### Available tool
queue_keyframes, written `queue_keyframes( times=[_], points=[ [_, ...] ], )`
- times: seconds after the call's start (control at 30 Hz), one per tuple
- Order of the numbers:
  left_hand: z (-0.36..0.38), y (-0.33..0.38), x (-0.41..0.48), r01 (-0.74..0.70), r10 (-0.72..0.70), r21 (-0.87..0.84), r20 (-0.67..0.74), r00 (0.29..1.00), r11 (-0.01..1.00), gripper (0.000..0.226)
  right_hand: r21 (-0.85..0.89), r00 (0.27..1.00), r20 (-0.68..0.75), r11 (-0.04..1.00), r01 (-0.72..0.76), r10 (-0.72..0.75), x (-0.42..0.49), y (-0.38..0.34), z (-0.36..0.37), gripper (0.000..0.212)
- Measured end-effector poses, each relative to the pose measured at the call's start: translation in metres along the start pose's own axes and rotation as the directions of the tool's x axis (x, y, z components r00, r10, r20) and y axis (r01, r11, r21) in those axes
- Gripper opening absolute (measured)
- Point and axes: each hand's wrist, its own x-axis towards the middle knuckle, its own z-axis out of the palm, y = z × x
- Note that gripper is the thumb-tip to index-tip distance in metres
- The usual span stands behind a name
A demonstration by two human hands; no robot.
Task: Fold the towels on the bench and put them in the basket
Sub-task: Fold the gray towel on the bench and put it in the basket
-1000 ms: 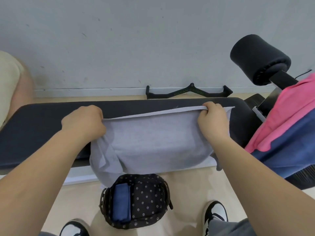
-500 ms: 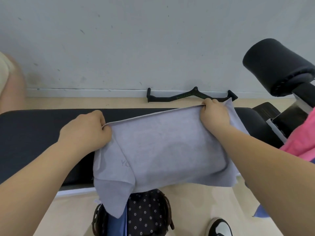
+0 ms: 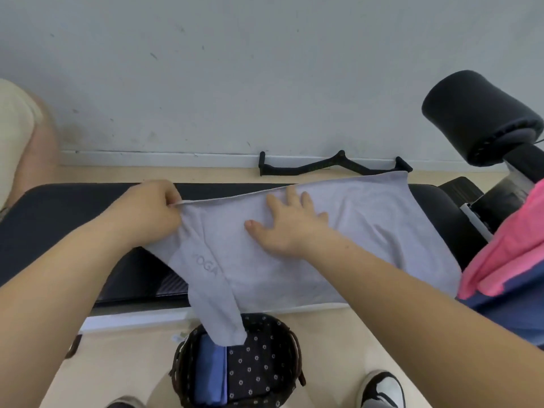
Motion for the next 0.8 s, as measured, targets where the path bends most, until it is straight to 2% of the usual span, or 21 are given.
queue_keyframes(
  times=[0.07, 0.1, 0.13, 0.2, 0.23, 0.33, 0.4, 0.43, 0.5, 0.57, 0.63, 0.7, 0.8],
  points=[
    [-0.004, -0.014, 0.004, -0.012, 0.011, 0.001, -0.303, 0.953, 1.000, 0.023, -0.015, 0.999, 0.029, 1.000, -0.014, 0.015, -0.003, 0.006, 0.015, 0.089],
    [-0.006, -0.018, 0.004, -0.022, 0.008, -0.029, -0.394, 0.919, 0.999, 0.031, -0.007, 1.000, -0.002, 1.000, -0.009, 0.009, -0.004, 0.009, 0.021, 0.089],
    [-0.007, -0.022, 0.004, -0.017, -0.018, -0.085, -0.397, 0.918, 0.996, 0.039, -0.001, 0.999, -0.038, 1.000, -0.004, 0.004, -0.004, 0.010, 0.026, 0.089],
    [-0.008, -0.021, 0.000, 0.080, -0.125, -0.201, -0.221, 0.967, 0.976, 0.054, -0.003, 0.995, -0.100, 1.000, -0.006, 0.006, -0.004, 0.009, 0.032, 0.086],
    [-0.007, -0.019, -0.004, 0.147, -0.167, -0.171, -0.106, 0.980, 0.974, 0.059, -0.011, 0.992, -0.125, 1.000, -0.010, 0.008, -0.003, 0.007, 0.034, 0.085],
    [-0.013, -0.015, -0.016, 0.168, -0.176, 0.146, 0.037, 0.984, 0.975, 0.078, -0.042, 0.985, -0.172, 0.999, -0.021, 0.013, 0.000, 0.003, 0.038, 0.083],
    [-0.014, -0.007, -0.024, 0.181, -0.215, 0.214, 0.148, 0.965, 0.960, 0.082, -0.055, 0.982, -0.187, 0.998, -0.031, 0.020, 0.003, 0.003, 0.038, 0.083],
    [-0.011, -0.004, -0.026, 0.171, -0.215, 0.220, 0.191, 0.958, 0.960, 0.080, -0.062, 0.981, -0.192, 0.997, -0.035, 0.022, 0.005, 0.003, 0.038, 0.084],
    [0.000, 0.005, -0.030, 0.119, -0.170, 0.204, 0.255, 0.952, 0.972, 0.063, -0.070, 0.980, -0.199, 0.997, -0.040, 0.025, 0.008, 0.002, 0.038, 0.084],
    [0.009, 0.012, -0.029, 0.115, -0.137, 0.091, 0.294, 0.946, 0.989, 0.038, -0.067, 0.979, -0.200, 0.997, -0.045, 0.031, 0.008, 0.000, 0.037, 0.083],
    [0.012, 0.014, -0.023, 0.151, -0.130, -0.050, 0.293, 0.947, 0.987, 0.024, -0.061, 0.979, -0.202, 0.997, -0.054, 0.040, 0.009, 0.000, 0.037, 0.083],
    [0.012, 0.008, -0.010, 0.159, -0.129, -0.166, 0.177, 0.976, 0.973, 0.019, -0.045, 0.977, -0.203, 0.996, -0.070, 0.060, 0.010, -0.002, 0.036, 0.084],
    [0.016, -0.007, 0.005, 0.074, -0.109, -0.232, -0.143, 0.984, 0.970, 0.014, -0.029, 0.970, -0.220, 0.993, -0.118, 0.109, 0.017, -0.007, 0.036, 0.084]
  ],
)
